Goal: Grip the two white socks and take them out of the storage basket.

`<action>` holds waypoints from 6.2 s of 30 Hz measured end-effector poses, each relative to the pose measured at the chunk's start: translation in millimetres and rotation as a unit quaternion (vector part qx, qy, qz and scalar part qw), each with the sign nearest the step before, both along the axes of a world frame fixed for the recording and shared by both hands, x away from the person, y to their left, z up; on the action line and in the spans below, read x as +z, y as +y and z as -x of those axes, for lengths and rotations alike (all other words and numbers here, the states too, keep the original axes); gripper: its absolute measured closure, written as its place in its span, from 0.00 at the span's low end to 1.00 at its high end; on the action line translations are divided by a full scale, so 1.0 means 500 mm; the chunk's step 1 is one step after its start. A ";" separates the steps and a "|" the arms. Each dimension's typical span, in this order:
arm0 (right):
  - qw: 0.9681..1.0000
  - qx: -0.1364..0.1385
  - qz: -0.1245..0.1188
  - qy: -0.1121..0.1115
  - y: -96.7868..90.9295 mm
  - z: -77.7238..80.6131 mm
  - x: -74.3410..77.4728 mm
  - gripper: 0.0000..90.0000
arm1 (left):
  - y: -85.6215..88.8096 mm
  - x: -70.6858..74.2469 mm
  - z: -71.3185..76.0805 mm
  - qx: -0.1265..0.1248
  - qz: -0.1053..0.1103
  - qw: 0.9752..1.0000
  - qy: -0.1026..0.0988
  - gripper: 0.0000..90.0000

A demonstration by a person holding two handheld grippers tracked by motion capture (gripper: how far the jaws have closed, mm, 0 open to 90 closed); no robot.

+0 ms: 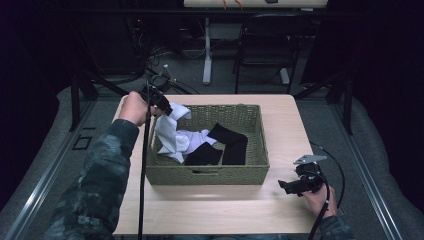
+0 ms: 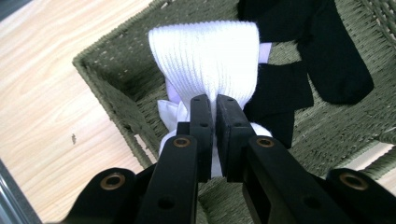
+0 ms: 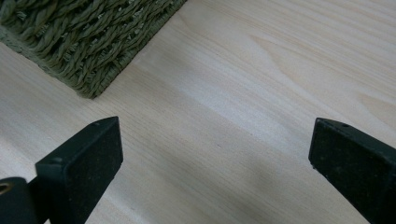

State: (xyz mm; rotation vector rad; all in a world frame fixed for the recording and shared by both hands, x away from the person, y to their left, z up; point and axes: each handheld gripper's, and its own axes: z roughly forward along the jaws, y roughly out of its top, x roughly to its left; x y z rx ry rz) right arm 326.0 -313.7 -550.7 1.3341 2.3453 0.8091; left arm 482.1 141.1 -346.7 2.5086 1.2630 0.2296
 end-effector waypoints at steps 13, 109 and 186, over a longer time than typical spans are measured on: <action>1.000 0.000 0.001 0.001 0.000 0.000 0.000 0.03 | 0.018 0.072 0.010 0.004 0.007 1.000 -0.024 0.95; 1.000 -0.003 0.003 0.000 0.001 0.005 0.001 0.03 | 0.319 -0.159 0.054 0.154 0.029 0.987 0.043 0.95; 1.000 -0.001 -0.001 -0.002 0.000 0.005 0.000 0.03 | 0.074 -0.083 0.007 0.065 0.028 0.997 -0.028 0.00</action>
